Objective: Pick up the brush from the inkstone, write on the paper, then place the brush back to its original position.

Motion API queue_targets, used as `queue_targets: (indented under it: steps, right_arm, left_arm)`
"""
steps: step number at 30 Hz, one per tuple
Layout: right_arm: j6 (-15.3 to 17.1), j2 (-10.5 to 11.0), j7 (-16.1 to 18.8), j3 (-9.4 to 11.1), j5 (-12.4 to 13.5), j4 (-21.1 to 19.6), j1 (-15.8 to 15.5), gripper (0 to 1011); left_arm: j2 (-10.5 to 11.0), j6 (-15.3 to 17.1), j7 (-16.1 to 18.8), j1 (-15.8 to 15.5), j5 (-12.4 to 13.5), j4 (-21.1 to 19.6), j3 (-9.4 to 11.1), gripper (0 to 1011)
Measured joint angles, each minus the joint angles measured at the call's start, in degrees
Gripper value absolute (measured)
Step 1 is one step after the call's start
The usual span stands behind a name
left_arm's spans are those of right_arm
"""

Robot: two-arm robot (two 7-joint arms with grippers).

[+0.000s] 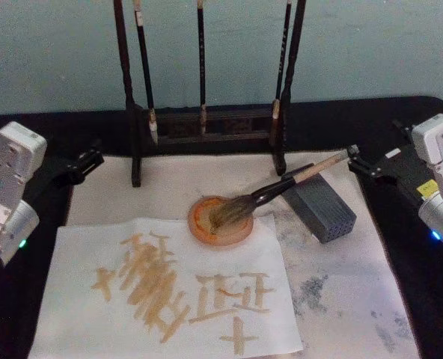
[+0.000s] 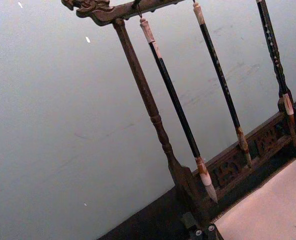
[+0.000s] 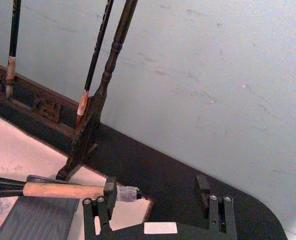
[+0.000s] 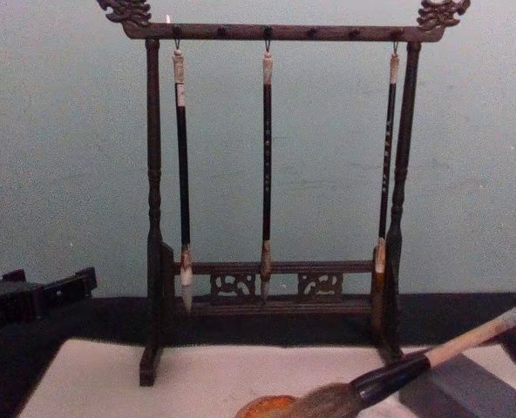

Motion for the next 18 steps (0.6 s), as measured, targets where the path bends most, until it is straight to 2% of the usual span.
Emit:
queue_targets:
  steps: [18]
  right_arm:
    - [0.0,0.0,0.0,0.0,0.0,0.0,0.0,1001]
  left_arm:
    - [0.0,0.0,0.0,0.0,0.0,0.0,0.0,1002]
